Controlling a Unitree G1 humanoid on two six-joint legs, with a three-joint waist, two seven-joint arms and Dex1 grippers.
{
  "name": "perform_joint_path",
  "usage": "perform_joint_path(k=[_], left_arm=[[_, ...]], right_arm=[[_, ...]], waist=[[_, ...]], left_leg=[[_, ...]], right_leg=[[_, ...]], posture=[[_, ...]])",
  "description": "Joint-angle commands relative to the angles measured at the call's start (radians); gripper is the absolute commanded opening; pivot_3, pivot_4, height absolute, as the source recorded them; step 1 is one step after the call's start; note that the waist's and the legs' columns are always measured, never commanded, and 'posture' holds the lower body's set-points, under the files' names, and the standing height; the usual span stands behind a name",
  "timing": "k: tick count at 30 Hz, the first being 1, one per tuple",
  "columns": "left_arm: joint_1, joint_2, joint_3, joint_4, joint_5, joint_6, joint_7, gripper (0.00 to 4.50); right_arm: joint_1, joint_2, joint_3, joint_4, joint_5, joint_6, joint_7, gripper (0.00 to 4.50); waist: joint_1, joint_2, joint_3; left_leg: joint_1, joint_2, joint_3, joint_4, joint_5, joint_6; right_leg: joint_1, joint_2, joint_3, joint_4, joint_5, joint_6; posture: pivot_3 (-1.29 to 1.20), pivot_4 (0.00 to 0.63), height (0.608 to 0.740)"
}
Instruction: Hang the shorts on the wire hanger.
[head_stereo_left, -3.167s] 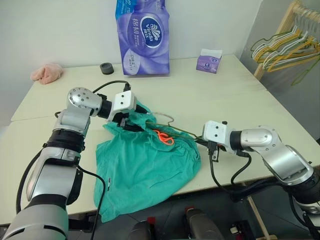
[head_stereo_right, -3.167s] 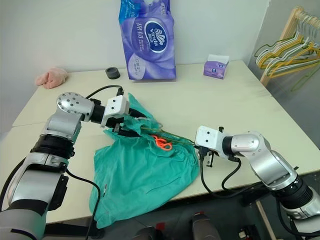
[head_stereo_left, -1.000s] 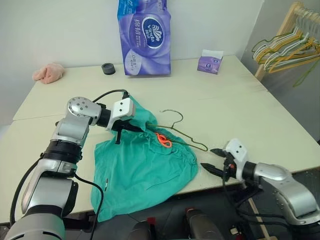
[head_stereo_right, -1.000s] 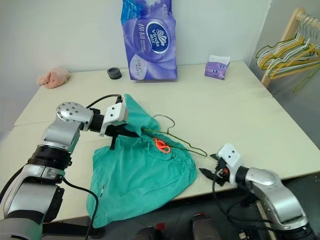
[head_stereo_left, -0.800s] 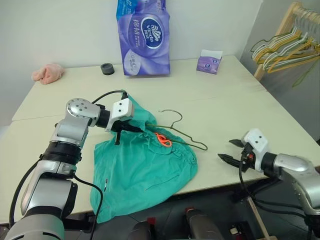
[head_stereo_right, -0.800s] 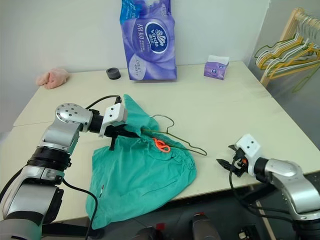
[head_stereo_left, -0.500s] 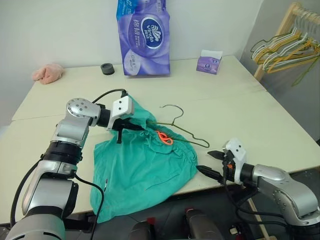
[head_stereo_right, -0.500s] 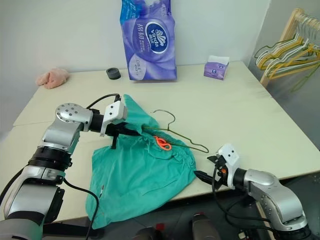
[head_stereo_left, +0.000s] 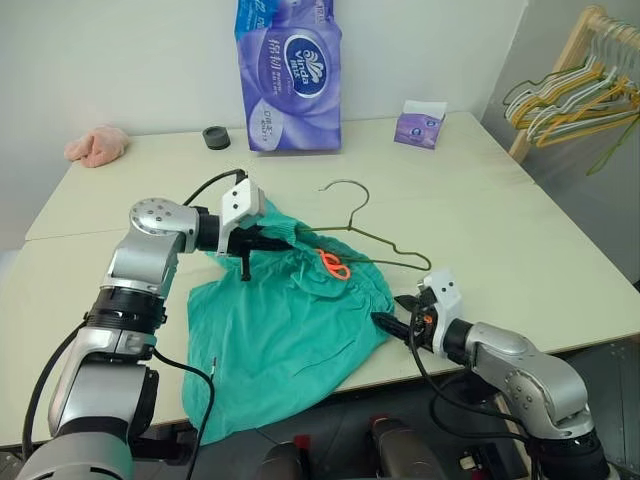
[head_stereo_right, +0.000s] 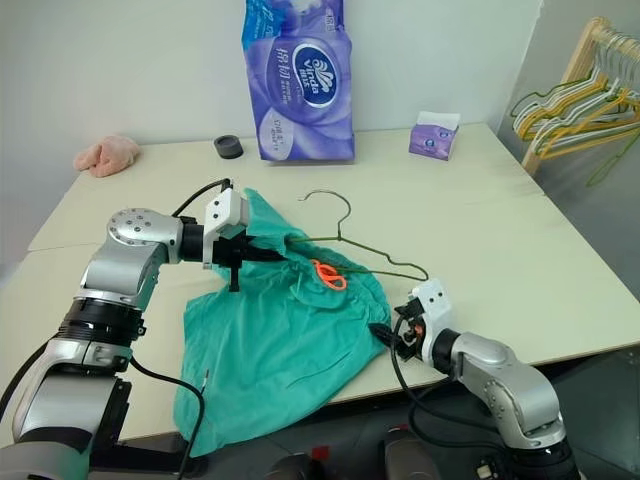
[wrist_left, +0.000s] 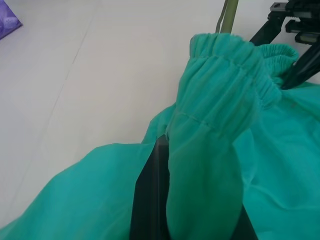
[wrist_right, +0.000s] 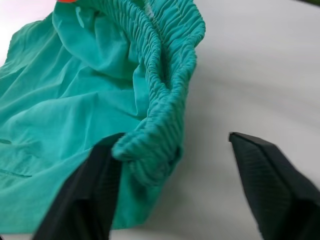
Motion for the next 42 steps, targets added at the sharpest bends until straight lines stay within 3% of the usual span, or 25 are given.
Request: perform_joint_path(k=[1,7,12,19,22,31,42], left_arm=[[-0.013,0.01,0.062,-0.057,-0.051,0.033,0.027,0.0],[0.014,0.037,0.095,-0.106,-0.097,0.103,0.034,0.0],[0.035,0.062,0.109,-0.142,-0.123,0.142,0.037,0.0],[0.048,0.056,0.118,-0.153,-0.134,0.152,0.076,0.0],[0.053,0.057,0.118,-0.157,-0.136,0.154,0.08,0.0],[0.052,0.058,0.111,-0.153,-0.13,0.145,0.081,0.0],[0.055,0.06,0.108,-0.159,-0.128,0.145,0.078,0.0]], right_arm=[[-0.021,-0.026,-0.052,0.013,0.0,-0.022,0.005,2.13],[-0.083,-0.093,-0.159,0.09,0.049,-0.029,0.074,0.04],[-0.144,-0.167,-0.216,0.142,0.104,-0.026,0.174,0.04],[-0.116,-0.219,-0.142,0.108,0.066,-0.102,0.256,0.04],[-0.1,-0.227,-0.127,0.104,0.042,-0.137,0.251,0.61],[-0.103,-0.158,-0.153,0.07,0.107,-0.041,0.169,3.74],[-0.182,-0.113,-0.047,0.165,0.011,-0.113,0.157,3.74]], waist=[[0.001,0.0,0.0],[-0.002,0.0,0.0],[-0.002,0.0,0.0],[-0.001,0.0,0.0],[0.0,0.0,0.0],[0.001,0.0,0.0],[0.001,0.0,0.0]], left_leg=[[0.0,0.0,0.0,0.0,0.0,0.0],[0.0,0.0,0.001,0.0,0.0,0.0],[0.0,0.0,0.0,-0.001,0.0,0.0],[0.0,0.0,0.001,0.0,0.0,0.0],[0.0,0.0,0.001,0.0,0.0,0.0],[0.0,0.0,0.0,0.0,0.0,0.0],[0.0,0.0,0.0,0.0,0.0,0.0]], right_leg=[[0.0,0.0,0.0,0.0,0.0,0.0],[0.0,0.0,0.0,0.0,0.0,0.0],[0.0,0.0,0.0,0.0,0.0,0.0],[0.0,0.0,0.0,0.0,0.0,0.0],[0.0,0.0,0.0,0.0,0.0,0.0],[0.0,0.0,0.0,0.0,0.0,0.0],[0.0,0.0,0.0,0.0,0.0,0.0]], posture=[[-0.19,0.081,0.74],[-0.19,0.079,0.74],[-0.18,0.078,0.74],[-0.18,0.08,0.74],[-0.18,0.08,0.74],[-0.18,0.078,0.74],[-0.17,0.072,0.74]])
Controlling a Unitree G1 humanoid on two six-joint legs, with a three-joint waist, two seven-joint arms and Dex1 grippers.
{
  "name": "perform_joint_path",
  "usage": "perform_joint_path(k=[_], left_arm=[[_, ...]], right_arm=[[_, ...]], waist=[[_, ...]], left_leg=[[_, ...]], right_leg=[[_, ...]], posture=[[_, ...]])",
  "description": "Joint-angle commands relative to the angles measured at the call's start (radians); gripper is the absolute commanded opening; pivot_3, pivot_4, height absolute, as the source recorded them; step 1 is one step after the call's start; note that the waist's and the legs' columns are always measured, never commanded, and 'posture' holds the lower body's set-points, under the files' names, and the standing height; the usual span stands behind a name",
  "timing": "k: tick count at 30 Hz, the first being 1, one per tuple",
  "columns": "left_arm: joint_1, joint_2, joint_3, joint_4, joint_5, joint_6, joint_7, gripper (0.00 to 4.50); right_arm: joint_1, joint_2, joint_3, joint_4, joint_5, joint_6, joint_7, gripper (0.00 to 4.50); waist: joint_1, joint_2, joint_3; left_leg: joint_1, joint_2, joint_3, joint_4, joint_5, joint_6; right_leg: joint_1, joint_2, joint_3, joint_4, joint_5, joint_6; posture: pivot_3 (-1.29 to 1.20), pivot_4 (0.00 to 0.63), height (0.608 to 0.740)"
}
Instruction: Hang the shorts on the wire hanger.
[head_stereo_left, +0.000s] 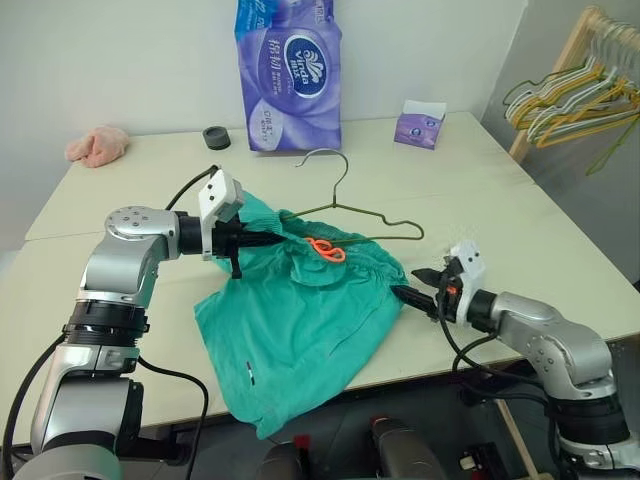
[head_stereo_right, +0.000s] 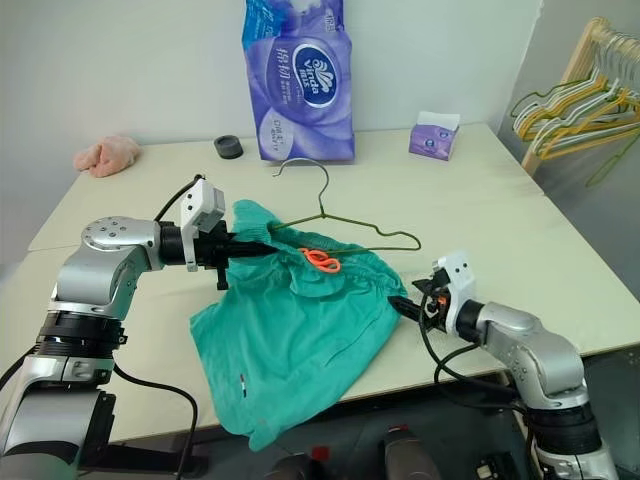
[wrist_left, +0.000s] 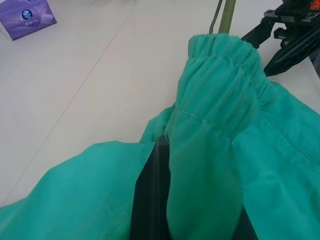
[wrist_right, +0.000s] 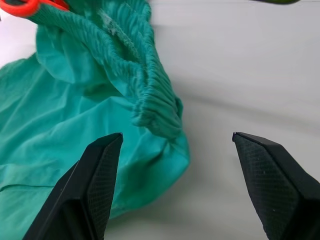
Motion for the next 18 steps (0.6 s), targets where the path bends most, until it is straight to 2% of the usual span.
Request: perform_joint_path(k=[1,6,8,11,18], left_arm=[[-0.013,0.014,0.03,-0.04,-0.019,-0.013,0.0,0.0],[-0.011,0.014,0.031,-0.043,-0.019,-0.014,0.001,0.0],[-0.01,0.014,0.03,-0.045,-0.019,-0.014,0.001,0.0],[-0.008,0.015,0.03,-0.048,-0.018,-0.013,0.001,0.0],[0.0,0.017,0.037,-0.055,-0.022,-0.008,0.007,0.0]], right_arm=[[-0.028,-0.01,0.033,-0.001,-0.031,-0.059,0.029,3.74],[-0.057,0.017,0.091,0.052,-0.083,-0.106,0.027,3.74],[-0.065,0.029,0.095,0.066,-0.093,-0.114,0.022,3.37],[-0.07,0.039,0.094,0.077,-0.104,-0.118,0.012,2.49],[-0.075,0.066,0.032,0.095,-0.089,-0.116,-0.01,0.03]], waist=[[0.0,0.0,0.0],[-0.002,0.0,0.0],[-0.002,0.0,0.0],[0.0,0.0,0.0],[0.0,0.0,0.0]], left_leg=[[0.0,0.0,0.0,0.0,0.0,0.0],[0.0,0.0,0.0,0.0,0.0,0.0],[0.0,0.0,0.0,0.0,0.0,0.0],[0.0,0.0,0.0,0.0,0.0,0.0],[0.0,0.0,0.0,0.0,0.0,0.0]], right_leg=[[0.0,0.0,0.0,0.0,0.0,0.0],[0.0,0.0,0.0,0.0,0.0,0.0],[0.0,0.0,0.0,0.0,0.0,0.0],[0.0,0.0,0.0,0.0,0.0,0.0],[0.0,0.0,0.0,0.0,0.0,0.0]], posture=[[-0.17,0.072,0.74],[-0.17,0.07,0.74],[-0.17,0.069,0.74],[-0.17,0.069,0.74],[-0.17,0.07,0.74]])
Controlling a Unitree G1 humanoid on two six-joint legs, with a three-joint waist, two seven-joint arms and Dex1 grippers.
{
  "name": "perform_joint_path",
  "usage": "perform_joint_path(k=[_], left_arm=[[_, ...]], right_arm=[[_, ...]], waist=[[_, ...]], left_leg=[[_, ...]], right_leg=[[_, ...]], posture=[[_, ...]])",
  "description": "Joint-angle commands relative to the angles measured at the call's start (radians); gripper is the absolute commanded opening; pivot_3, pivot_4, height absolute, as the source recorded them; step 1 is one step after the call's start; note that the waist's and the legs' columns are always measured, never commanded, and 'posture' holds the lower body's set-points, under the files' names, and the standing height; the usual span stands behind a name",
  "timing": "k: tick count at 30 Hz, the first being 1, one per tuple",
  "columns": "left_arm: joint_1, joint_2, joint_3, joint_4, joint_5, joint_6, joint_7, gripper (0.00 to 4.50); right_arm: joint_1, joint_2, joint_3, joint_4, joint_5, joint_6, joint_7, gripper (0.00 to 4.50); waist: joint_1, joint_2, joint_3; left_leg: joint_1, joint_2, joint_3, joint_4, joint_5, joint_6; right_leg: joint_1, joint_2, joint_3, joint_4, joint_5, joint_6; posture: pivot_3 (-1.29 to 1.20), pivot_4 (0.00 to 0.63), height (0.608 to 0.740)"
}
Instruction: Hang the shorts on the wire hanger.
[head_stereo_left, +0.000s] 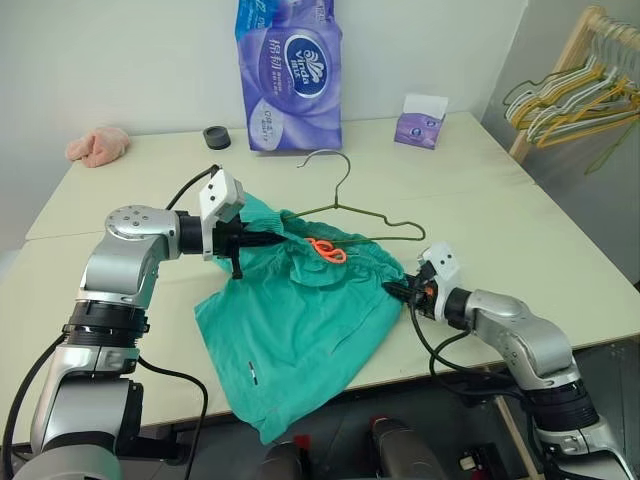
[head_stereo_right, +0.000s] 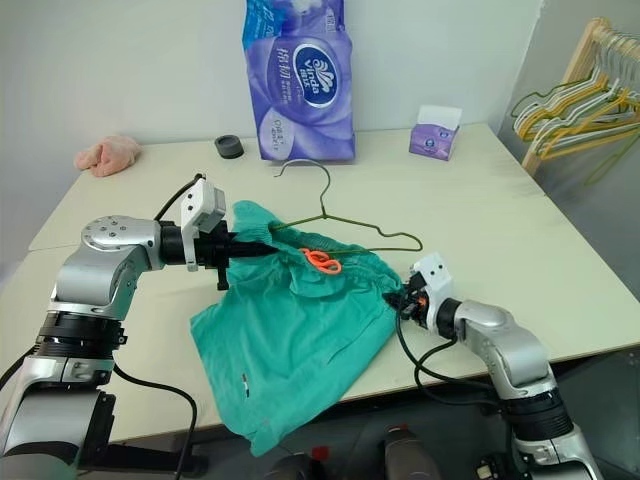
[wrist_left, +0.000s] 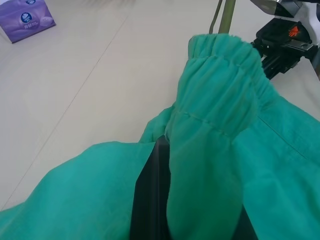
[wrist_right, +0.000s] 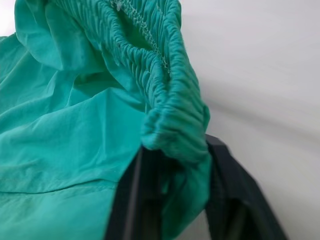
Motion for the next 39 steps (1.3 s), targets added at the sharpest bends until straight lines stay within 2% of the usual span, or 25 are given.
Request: perform_joint_path(k=[1,9,13,22,25,31,39], left_arm=[[-0.003,0.018,0.038,-0.038,-0.023,-0.007,0.006,0.0],[0.008,0.077,0.072,-0.067,-0.087,0.079,-0.04,0.0],[0.022,0.121,0.066,-0.086,-0.106,0.112,-0.079,0.0],[0.032,0.184,0.037,-0.064,-0.069,0.068,-0.148,0.0],[0.018,0.187,0.045,-0.054,-0.081,0.081,-0.159,0.0],[-0.04,0.136,0.101,-0.071,-0.195,0.222,-0.11,0.0],[0.01,0.158,0.106,-0.21,-0.282,0.337,-0.106,0.0]], right_arm=[[-0.025,0.006,-0.071,-0.013,0.033,-0.002,-0.005,0.03],[-0.022,-0.06,-0.234,-0.052,0.237,0.148,0.082,0.03],[-0.017,-0.098,-0.254,-0.054,0.273,0.183,0.096,0.03],[-0.02,-0.125,-0.261,-0.045,0.306,0.196,0.089,0.03],[-0.017,-0.131,-0.261,-0.042,0.313,0.199,0.083,0.03],[-0.02,-0.114,-0.272,-0.021,0.346,0.249,0.049,0.03],[-0.026,-0.086,-0.304,-0.007,0.402,0.331,-0.003,0.03]], waist=[[0.001,0.0,0.0],[0.0,0.0,0.0],[-0.001,0.0,0.0],[0.0,0.0,0.0],[0.0,0.0,0.0],[0.003,0.0,0.0],[0.0,0.0,0.0]], left_leg=[[0.0,0.0,0.0,0.0,0.0,0.0],[0.0,0.0,0.0,0.0,0.0,0.0],[0.0,0.0,0.0,0.0,0.0,0.0],[0.0,0.0,0.0,0.0,0.0,0.0],[0.0,0.0,0.0,0.0,0.0,0.0],[0.0,0.0,0.0,0.0,0.0,0.0],[0.0,0.0,0.0,0.0,0.0,0.0]], right_leg=[[0.0,0.0,0.0,0.0,0.0,0.0],[0.0,0.0,0.0,0.0,0.0,0.0],[0.0,0.0,0.0,0.0,0.0,0.0],[0.0,0.0,0.0,0.0,0.0,0.0],[0.0,0.0,0.0,0.0,0.0,0.0],[0.0,0.0,-0.001,0.0,0.0,0.0],[0.0,0.0,0.0,0.0,0.0,0.0]], posture=[[-0.17,0.07,0.74],[-0.17,0.077,0.74],[-0.17,0.078,0.74],[-0.17,0.08,0.74],[-0.17,0.08,0.74],[-0.17,0.079,0.74],[-0.17,0.079,0.74]])
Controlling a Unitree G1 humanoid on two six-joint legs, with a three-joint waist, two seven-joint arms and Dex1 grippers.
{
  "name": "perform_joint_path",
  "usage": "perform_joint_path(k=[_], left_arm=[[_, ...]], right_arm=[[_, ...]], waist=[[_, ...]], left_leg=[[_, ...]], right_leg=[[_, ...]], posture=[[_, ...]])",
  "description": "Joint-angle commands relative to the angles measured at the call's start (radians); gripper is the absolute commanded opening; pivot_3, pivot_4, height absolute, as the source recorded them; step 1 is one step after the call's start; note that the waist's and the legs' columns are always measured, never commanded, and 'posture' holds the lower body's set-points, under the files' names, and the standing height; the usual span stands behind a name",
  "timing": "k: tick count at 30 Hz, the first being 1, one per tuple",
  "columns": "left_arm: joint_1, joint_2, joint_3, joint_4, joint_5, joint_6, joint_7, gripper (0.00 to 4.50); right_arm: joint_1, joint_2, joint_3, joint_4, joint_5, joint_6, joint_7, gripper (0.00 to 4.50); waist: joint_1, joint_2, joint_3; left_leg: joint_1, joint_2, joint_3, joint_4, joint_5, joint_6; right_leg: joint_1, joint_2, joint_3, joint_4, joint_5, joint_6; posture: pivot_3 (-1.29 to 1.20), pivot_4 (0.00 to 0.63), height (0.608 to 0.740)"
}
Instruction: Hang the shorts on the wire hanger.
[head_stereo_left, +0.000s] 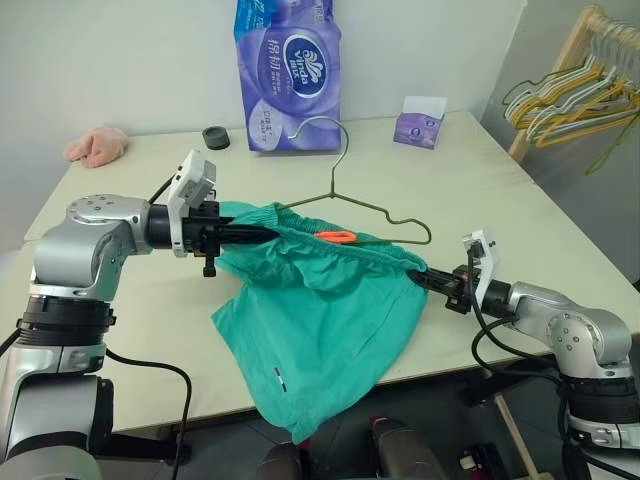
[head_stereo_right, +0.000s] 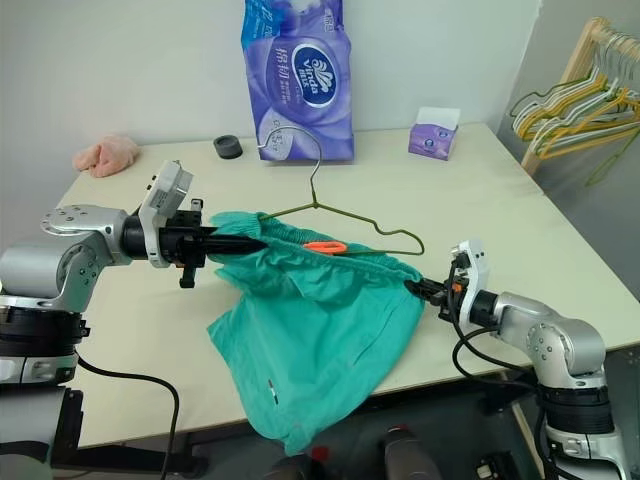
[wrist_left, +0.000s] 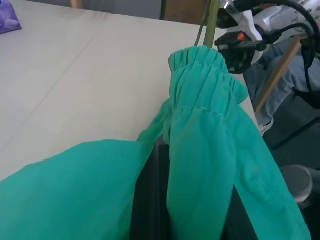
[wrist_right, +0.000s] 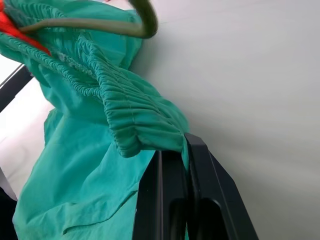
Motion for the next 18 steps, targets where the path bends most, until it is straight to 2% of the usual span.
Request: perform_joint_path(k=[1,8,18], left_arm=[[0.0,0.034,0.067,-0.073,-0.06,0.044,0.003,0.0],[0.029,0.045,0.053,-0.131,-0.079,0.075,0.007,0.0],[0.088,0.108,-0.014,-0.032,0.06,-0.114,-0.056,0.0]], right_arm=[[-0.016,0.003,-0.062,0.02,0.034,0.047,-0.041,0.03],[-0.028,0.003,-0.061,0.047,0.029,0.079,-0.068,0.03],[-0.026,-0.031,-0.076,0.031,0.035,0.071,-0.046,0.03]], waist=[[0.0,0.0,0.0],[0.001,0.0,0.0],[0.003,0.0,0.0]], left_leg=[[0.0,0.0,0.0,0.0,0.0,0.0],[0.0,0.0,0.001,0.0,0.0,0.0],[0.0,0.0,0.001,0.0,0.0,0.0]], right_leg=[[0.0,0.0,0.0,0.0,0.0,0.0],[0.0,0.0,0.0,0.0,0.0,0.0],[0.0,0.001,0.0,-0.001,0.0,0.0]], posture=[[-0.17,0.078,0.74],[-0.17,0.078,0.74],[-0.17,0.078,0.74]])
